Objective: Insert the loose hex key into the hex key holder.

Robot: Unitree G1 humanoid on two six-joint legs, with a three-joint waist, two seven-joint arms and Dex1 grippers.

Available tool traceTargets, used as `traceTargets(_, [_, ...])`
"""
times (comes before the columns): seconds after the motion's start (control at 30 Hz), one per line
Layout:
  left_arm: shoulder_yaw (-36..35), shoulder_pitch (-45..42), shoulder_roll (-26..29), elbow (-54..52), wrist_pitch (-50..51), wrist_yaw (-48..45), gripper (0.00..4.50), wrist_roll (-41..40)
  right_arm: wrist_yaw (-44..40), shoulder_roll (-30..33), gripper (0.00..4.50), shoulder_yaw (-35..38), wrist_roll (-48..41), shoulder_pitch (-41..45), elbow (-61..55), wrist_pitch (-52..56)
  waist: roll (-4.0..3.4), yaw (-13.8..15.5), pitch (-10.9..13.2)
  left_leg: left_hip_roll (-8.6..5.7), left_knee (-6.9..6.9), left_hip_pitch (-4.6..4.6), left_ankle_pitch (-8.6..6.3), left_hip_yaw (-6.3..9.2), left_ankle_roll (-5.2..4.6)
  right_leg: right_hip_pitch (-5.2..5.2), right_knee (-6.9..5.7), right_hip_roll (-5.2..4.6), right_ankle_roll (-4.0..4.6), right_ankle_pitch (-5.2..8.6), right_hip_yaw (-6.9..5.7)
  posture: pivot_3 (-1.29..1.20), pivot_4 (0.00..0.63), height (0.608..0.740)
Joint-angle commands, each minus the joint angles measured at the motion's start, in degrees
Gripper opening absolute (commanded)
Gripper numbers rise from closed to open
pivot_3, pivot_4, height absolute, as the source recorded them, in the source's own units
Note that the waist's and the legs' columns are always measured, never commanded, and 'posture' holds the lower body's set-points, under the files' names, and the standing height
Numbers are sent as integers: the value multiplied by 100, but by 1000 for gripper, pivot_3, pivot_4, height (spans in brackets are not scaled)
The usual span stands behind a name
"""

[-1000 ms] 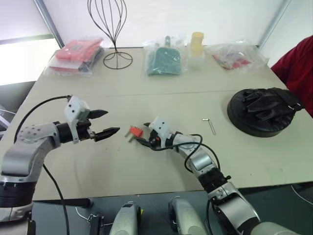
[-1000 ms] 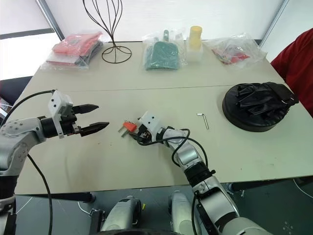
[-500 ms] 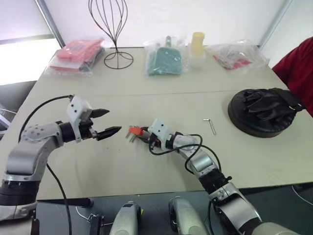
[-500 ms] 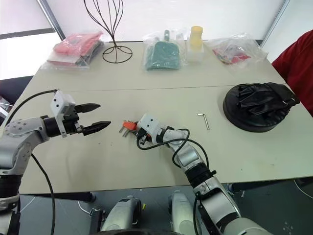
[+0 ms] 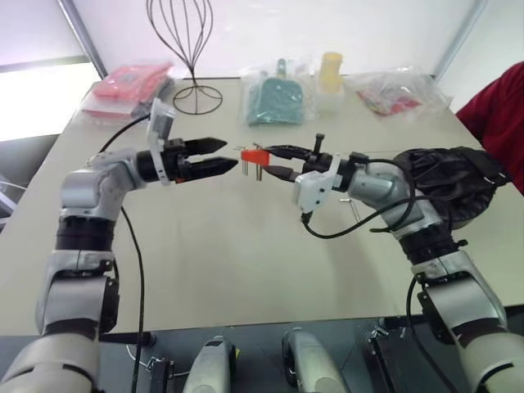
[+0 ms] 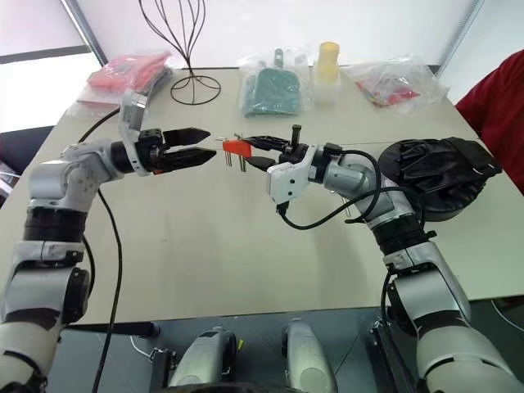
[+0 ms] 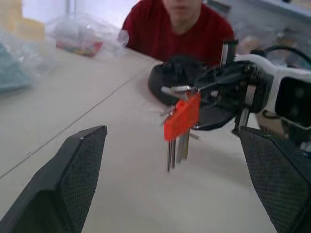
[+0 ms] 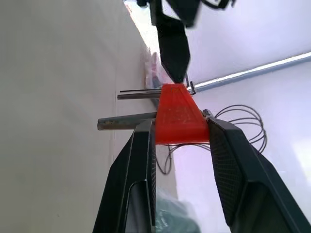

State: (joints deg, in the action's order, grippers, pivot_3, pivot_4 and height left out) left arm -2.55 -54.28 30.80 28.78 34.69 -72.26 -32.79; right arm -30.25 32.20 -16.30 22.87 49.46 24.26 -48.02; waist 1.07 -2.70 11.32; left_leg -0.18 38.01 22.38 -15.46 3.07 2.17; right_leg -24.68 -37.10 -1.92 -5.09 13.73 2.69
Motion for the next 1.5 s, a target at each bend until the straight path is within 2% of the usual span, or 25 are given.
traceTargets(0.03, [206, -448, -120, 734, -590, -463, 4500, 397, 302, 146, 990, 129, 125, 172, 104, -334, 0, -6, 0, 0, 0, -1, 0, -1, 0, 0, 1, 0, 0, 0, 0, 0, 150, 740])
traceTargets(0.33, [296, -1023, -574, 1852, -1281, -981, 4500, 892, 594, 175, 990, 121, 280, 161, 54, -297, 0, 11, 0, 0, 0, 1, 0, 1, 0, -1, -3, 1, 0, 0, 0, 0, 150, 740])
traceTargets(0.7, [191, -1162, -736, 2030, -1325, -1110, 4500, 984, 577, 93, 990, 23, 273, -28, -126, -124, 0, 12, 0, 0, 1, 1, 0, 2, 0, -1, -6, 1, 0, 0, 1, 0, 150, 740])
traceTargets(0.8, [187, -1173, -761, 2037, -1378, -1097, 3647, 1010, 581, 90, 990, 17, 282, -68, -155, -109, 0, 13, 0, 0, 1, 1, 0, 3, 0, -1, -7, 1, 0, 0, 1, 0, 150, 740])
traceTargets(1.03, [216, -1099, -831, 1967, -1400, -1134, 138, 1081, 573, 47, 990, 31, 251, -120, -294, -17, 0, 11, 0, 0, 2, 1, 0, 3, 0, -1, -8, 1, 0, 0, 0, 0, 150, 740])
traceTargets(1.07, [213, -1097, -838, 1965, -1398, -1142, 32, 1092, 571, 49, 990, 30, 244, -135, -326, -4, 0, 10, 0, 0, 2, 0, 0, 3, 0, -1, -8, 1, 0, 0, 0, 0, 150, 740])
traceTargets(1.37, [196, -1112, -854, 2005, -1486, -1068, 32, 1164, 525, 55, 990, -6, 226, -176, -435, 67, 0, 13, 0, 0, 3, 0, 0, 3, 0, -1, -9, 1, 0, 0, 0, 0, 150, 740])
traceTargets(1.5, [166, -1074, -849, 1964, -1533, -991, 0, 1179, 421, 30, 3047, 20, 31, -225, -456, 161, 0, 7, 0, 0, 3, 0, 0, 3, 0, -1, -10, 1, 0, 0, 0, 0, 150, 740])
